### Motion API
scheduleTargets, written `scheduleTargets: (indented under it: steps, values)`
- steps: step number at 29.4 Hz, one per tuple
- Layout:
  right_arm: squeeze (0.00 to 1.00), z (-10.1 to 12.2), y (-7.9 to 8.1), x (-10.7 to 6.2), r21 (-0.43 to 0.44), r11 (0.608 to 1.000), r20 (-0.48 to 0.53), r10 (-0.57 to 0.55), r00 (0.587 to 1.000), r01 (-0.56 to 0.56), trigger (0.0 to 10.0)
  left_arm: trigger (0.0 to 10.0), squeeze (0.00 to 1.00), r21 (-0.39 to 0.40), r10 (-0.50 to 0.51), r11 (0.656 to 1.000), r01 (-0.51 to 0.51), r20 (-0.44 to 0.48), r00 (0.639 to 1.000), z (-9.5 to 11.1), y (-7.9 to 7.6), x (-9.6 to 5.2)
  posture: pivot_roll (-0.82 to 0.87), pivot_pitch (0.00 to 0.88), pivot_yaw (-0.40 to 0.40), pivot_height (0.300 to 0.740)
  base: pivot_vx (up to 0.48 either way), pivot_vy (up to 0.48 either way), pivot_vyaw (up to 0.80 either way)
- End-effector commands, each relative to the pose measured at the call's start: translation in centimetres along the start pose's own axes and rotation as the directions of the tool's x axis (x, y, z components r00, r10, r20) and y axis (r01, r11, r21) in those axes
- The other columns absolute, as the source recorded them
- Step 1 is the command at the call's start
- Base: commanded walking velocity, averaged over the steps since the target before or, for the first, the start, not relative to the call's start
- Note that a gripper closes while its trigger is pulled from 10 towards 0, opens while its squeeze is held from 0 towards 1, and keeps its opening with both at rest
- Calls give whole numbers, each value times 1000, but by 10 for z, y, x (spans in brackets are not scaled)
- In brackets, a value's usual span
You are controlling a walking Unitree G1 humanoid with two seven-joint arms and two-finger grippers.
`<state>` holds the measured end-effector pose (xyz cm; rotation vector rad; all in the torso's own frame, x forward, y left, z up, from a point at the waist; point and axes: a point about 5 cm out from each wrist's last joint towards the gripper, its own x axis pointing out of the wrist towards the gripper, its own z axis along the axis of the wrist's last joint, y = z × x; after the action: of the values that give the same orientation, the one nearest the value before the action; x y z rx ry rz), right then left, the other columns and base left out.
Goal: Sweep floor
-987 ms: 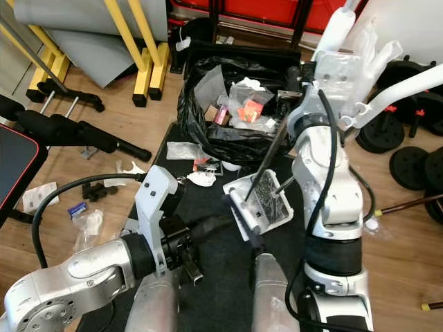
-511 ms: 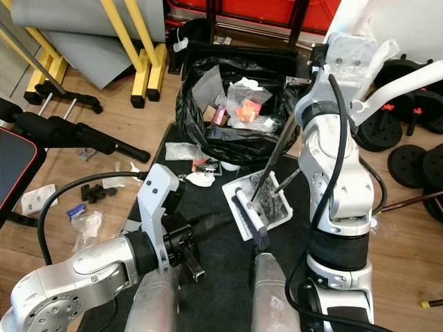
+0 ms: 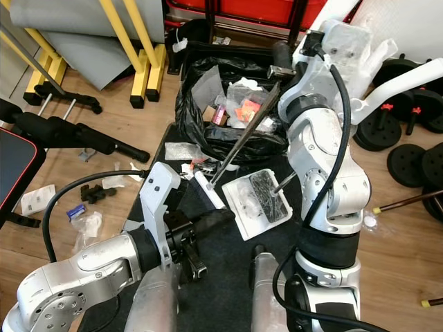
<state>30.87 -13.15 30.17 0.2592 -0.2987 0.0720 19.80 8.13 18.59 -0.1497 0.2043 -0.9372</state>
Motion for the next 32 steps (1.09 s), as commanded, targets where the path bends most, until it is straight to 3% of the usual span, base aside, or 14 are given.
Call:
scheduleTargets:
  steps: [1,9,10,13,14,17,18,19,22,25,32]
  values:
    - [0,6,2,-4,16,1000,33,17,999,-18,10000,10000,0,-13,-169,986,169,-36,985,-8,-9,-2,-197,415,-73,740,0,0,0]
    - [0,1,9,-5,51,995,17,88,996,-89,10000,10000,0,-7,-162,987,162,-34,986,-9,-6,0,-192,393,-77,740,0,0,0]
    - [0,0,17,-9,32,984,11,176,984,-176,10000,10000,0,-8,-151,989,151,-28,988,-10,-4,1,-187,380,-81,740,0,0,800]
    - [0,-3,23,-14,14,965,-1,262,965,-262,10000,10000,0,-15,-129,992,129,-20,991,-11,-1,2,-179,350,-85,740,0,0,800]
    - [0,-6,28,-19,8,943,-10,331,943,-331,10000,10000,0,-14,-88,996,88,-10,996,-12,5,3,-170,322,-85,740,0,0,800]
    - [0,-6,31,-23,2,926,-18,377,926,-377,10000,10000,0,-11,-33,999,33,0,999,-12,12,3,-168,311,-85,740,0,0,800]
    - [0,-6,27,-26,-23,913,-23,408,913,-408,10000,10000,0,29,92,995,-93,32,995,-10,28,3,-164,276,-84,740,0,0,800]
    - [0,-6,27,-26,-23,913,-23,408,913,-408,10000,10000,0,29,92,995,-93,32,995,-10,28,3,-164,276,-84,740,0,0,800]
    - [0,-5,23,-24,-42,911,-25,410,912,-411,10000,10000,0,71,180,981,-183,54,982,-8,40,3,-164,248,-87,740,0,0,800]
    - [0,-2,17,-21,-66,904,-26,422,906,-422,10000,10000,0,114,296,946,-303,73,952,-3,63,3,-163,221,-85,740,0,0,800]
    - [0,-7,18,-25,-71,881,-56,465,884,-468,10000,10000,0,149,301,940,-308,65,951,-5,67,2,-154,187,-78,740,0,0,800]
